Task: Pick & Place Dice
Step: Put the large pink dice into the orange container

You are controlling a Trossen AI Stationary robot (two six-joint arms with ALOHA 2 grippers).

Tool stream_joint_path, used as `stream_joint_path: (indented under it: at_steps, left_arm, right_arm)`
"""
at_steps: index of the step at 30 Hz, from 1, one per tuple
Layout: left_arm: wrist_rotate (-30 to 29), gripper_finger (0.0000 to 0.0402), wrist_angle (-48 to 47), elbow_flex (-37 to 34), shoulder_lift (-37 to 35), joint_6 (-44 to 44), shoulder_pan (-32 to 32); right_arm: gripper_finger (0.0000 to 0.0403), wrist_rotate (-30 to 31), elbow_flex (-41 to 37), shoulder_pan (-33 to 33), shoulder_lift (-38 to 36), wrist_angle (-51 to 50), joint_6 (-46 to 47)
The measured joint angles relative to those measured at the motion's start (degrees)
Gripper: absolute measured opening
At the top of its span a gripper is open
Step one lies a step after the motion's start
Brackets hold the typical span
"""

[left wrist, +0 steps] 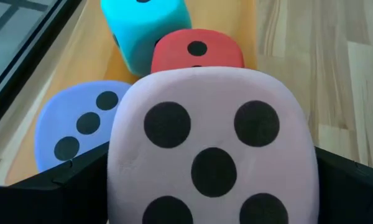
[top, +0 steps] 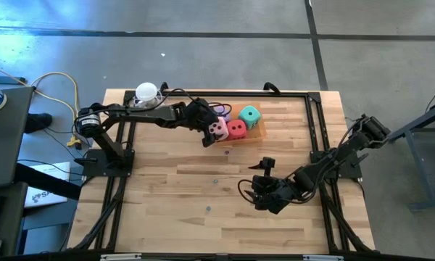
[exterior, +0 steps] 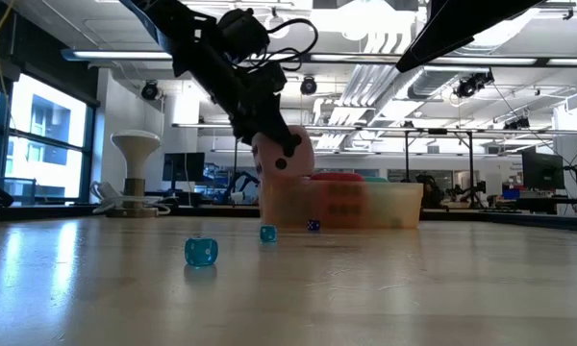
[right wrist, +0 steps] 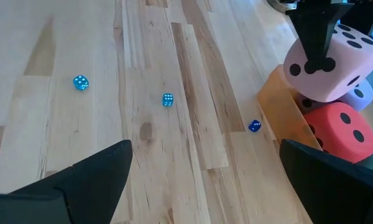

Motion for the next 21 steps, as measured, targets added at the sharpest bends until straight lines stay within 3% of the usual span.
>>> stream_joint_path:
  at_steps: [14, 21]
  left_arm:
    - [2.0, 0.0398, 0.9, 1.0, 4.7, 1.5, 0.0]
    - [0.3, 0.0398, 2.1, 1.3, 4.9, 3.5, 0.0]
  right_arm:
    - [0.0400, 0.0, 0.0, 0.0, 0.0, 0.0, 0.0]
    - [0.0400, 0.0, 0.0, 0.0, 0.0, -0.2, 0.0]
